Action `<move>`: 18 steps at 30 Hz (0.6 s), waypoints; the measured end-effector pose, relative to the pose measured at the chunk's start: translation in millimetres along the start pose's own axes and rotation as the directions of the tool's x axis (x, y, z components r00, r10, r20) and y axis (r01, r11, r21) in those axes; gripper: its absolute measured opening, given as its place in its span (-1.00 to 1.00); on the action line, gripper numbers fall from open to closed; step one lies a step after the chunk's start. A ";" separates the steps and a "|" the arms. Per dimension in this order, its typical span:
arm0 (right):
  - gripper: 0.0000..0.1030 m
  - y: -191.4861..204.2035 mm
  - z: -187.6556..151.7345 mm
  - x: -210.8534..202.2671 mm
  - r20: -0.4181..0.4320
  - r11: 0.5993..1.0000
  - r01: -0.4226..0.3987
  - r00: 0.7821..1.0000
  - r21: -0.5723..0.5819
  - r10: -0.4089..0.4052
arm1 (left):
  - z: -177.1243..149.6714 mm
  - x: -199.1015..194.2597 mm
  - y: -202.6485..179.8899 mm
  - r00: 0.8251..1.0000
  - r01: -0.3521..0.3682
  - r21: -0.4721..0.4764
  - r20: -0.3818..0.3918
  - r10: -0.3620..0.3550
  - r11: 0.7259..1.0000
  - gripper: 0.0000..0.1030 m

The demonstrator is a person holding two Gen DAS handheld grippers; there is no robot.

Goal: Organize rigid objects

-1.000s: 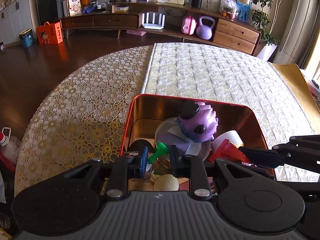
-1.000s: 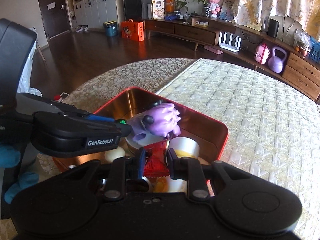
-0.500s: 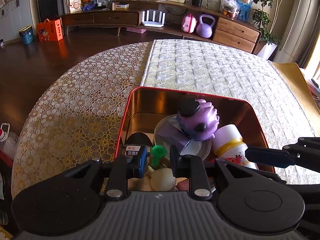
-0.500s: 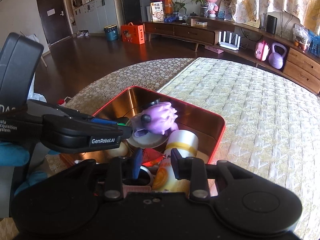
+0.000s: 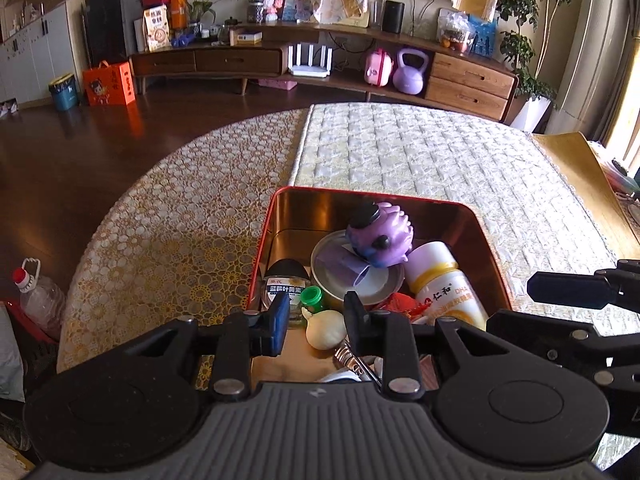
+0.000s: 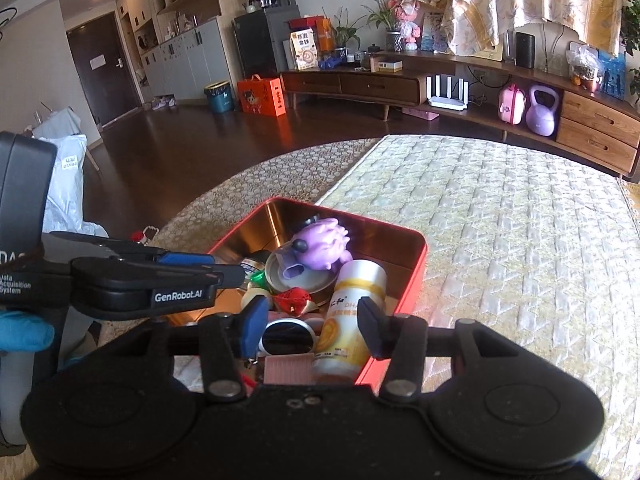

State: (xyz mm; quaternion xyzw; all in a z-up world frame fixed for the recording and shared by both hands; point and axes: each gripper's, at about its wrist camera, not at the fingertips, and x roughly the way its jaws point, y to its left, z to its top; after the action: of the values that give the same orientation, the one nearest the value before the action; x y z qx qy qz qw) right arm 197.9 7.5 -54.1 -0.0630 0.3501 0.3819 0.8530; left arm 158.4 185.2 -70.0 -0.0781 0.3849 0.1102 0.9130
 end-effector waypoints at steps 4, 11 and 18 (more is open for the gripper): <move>0.15 1.2 -3.0 -14.2 0.031 1.000 0.004 1.000 0.014 -0.005 | -3.2 -18.4 -4.6 1.000 0.003 0.012 0.029 -0.004 1.000 -0.34; 0.26 2.8 -12.7 -37.7 0.077 1.000 0.004 0.997 0.025 -0.006 | -11.3 -49.7 -12.8 0.996 0.017 0.025 0.088 -0.019 1.000 0.43; 0.75 2.9 -25.0 -65.6 0.139 0.999 0.010 0.990 0.037 -0.015 | -20.2 -68.7 -18.3 0.994 0.042 0.013 0.098 -0.043 0.999 0.49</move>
State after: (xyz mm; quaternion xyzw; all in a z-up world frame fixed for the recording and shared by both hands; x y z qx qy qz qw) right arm 151.7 -39.7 -30.0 -0.0231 0.2959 0.3735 0.8789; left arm 102.7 153.3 -33.4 -0.0760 0.3383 0.0923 0.9334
